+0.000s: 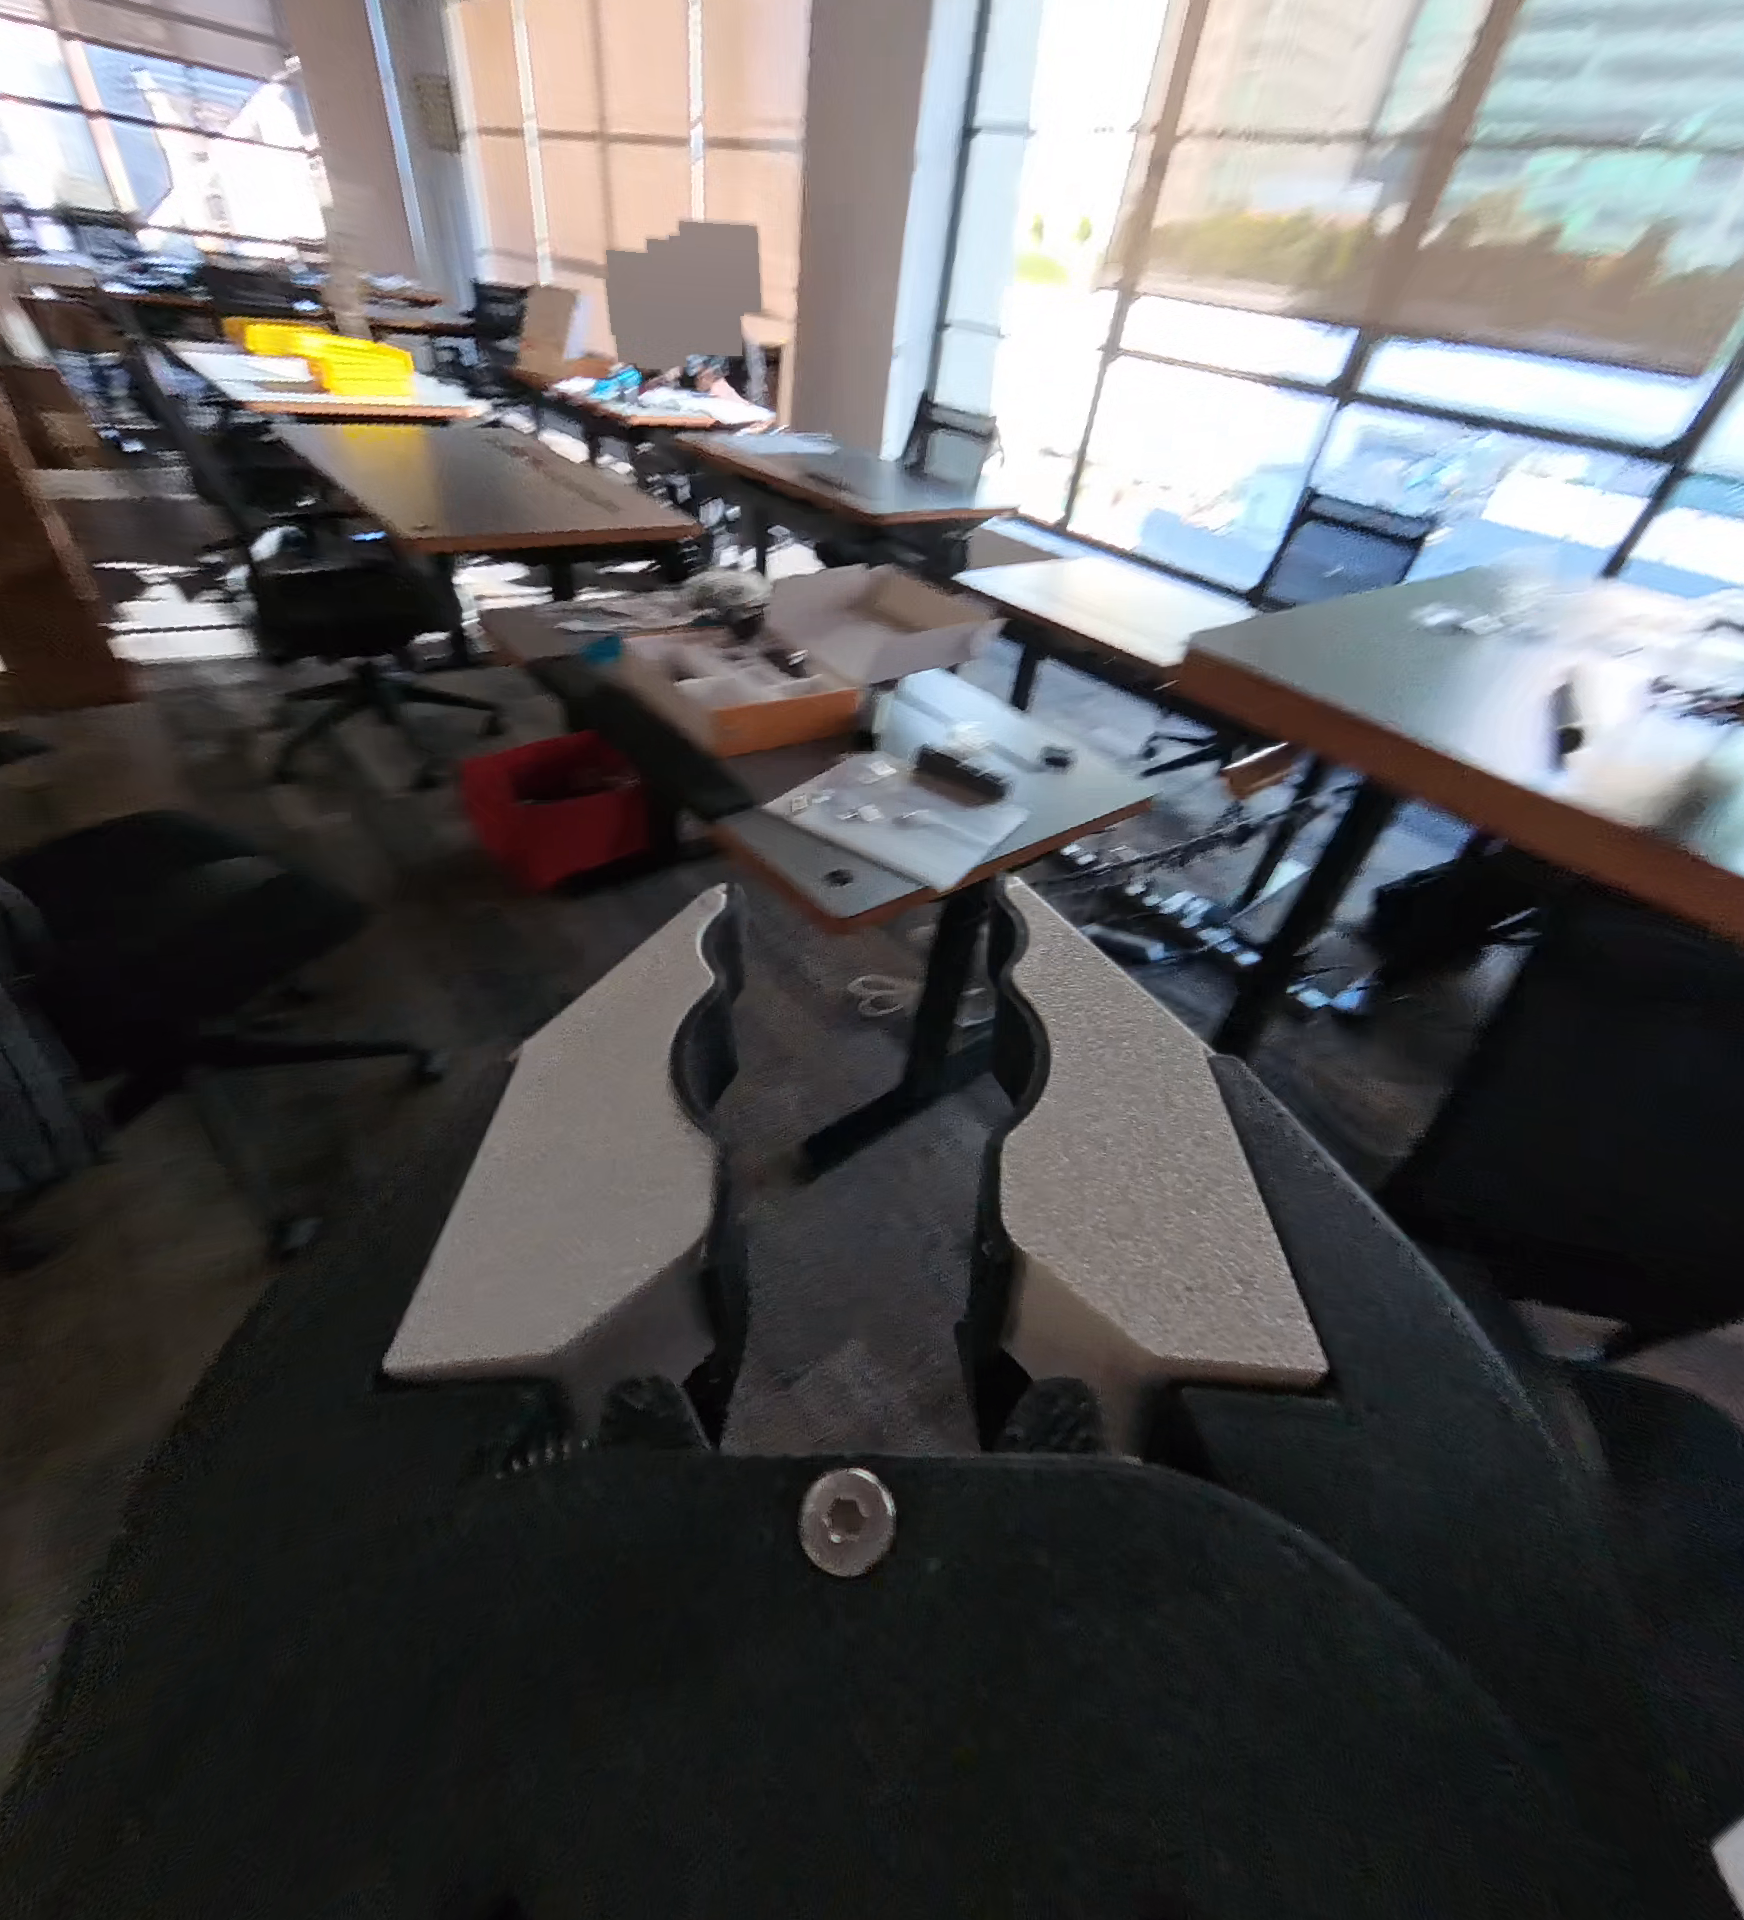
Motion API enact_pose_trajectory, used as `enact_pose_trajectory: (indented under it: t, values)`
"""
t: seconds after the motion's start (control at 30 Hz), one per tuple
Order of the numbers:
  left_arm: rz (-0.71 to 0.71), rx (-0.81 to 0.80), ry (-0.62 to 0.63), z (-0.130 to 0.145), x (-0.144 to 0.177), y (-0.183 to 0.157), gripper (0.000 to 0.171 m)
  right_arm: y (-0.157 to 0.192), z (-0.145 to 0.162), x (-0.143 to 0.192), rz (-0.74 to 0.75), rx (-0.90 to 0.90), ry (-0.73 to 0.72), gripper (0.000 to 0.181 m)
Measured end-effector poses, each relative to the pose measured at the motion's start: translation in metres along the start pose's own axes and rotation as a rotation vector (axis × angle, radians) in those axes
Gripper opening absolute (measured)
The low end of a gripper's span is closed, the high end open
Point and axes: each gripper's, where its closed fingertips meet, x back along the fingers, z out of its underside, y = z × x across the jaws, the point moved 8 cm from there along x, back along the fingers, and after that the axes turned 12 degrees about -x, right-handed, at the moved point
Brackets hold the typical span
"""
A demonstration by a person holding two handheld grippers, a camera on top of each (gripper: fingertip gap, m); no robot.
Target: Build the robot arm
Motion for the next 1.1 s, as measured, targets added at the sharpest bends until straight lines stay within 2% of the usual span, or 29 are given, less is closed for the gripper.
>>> enact_pose_trajectory:
  t: [0.07, 0.13, 0.2, 0.27, 0.37, 0.43, 0.5, 0.6, 0.7, 0.77, 0.9, 0.97, 1.0, 1.1]
  values:
    - [0.003, -0.028, 0.028, 0.009, -0.011, 0.043, 0.048, 0.039, -0.069, -0.026, -0.04, 0.047, -0.123, 0.003]
    - [0.093, -0.012, 0.077, 0.016, -0.03, 0.078, 0.051, 0.064, -0.137, -0.053, -0.025, 0.086, -0.267, 0.004]
    - [0.158, -0.017, 0.121, 0.018, -0.049, 0.106, 0.056, 0.081, -0.199, -0.08, 0.024, 0.109, -0.423, 0.007]
    - [0.216, -0.046, 0.132, 0.018, -0.069, 0.124, 0.058, 0.099, -0.25, -0.108, 0.006, 0.136, -0.593, 0.012]
    - [0.319, -0.064, 0.147, 0.024, -0.107, 0.134, 0.062, 0.133, -0.307, -0.149, -0.114, 0.113, -0.804, 0.015]
    - [0.389, -0.054, 0.14, 0.032, -0.139, 0.135, 0.065, 0.156, -0.338, -0.176, -0.12, 0.141, -0.931, 0.015]
    - [0.438, -0.044, 0.124, 0.039, -0.174, 0.133, 0.069, 0.171, -0.369, -0.209, -0.062, 0.184, -0.966, 0.015]
    - [0.479, -0.033, 0.102, 0.043, -0.229, 0.133, 0.069, 0.181, -0.415, -0.27, -0.037, 0.239, -0.874, 0.025]
    - [0.516, 0.008, 0.084, 0.041, -0.285, 0.14, 0.067, 0.167, -0.463, -0.335, -0.001, 0.22, -0.782, 0.041]
    - [0.504, -0.013, 0.106, 0.041, -0.321, 0.151, 0.067, 0.153, -0.494, -0.377, -0.057, 0.169, -0.783, 0.05]
    - [0.375, -0.07, 0.162, 0.038, -0.386, 0.185, 0.069, 0.105, -0.548, -0.46, -0.191, -0.062, -0.746, 0.059]
    - [0.351, -0.063, 0.144, 0.033, -0.416, 0.199, 0.069, 0.076, -0.567, -0.491, -0.237, -0.172, -0.756, 0.059]
    - [0.336, -0.062, 0.137, 0.032, -0.431, 0.206, 0.068, 0.061, -0.576, -0.503, -0.221, -0.197, -0.776, 0.059]
    - [0.285, -0.033, 0.14, 0.029, -0.472, 0.226, 0.067, 0.013, -0.597, -0.536, -0.048, -0.205, -0.769, 0.058]
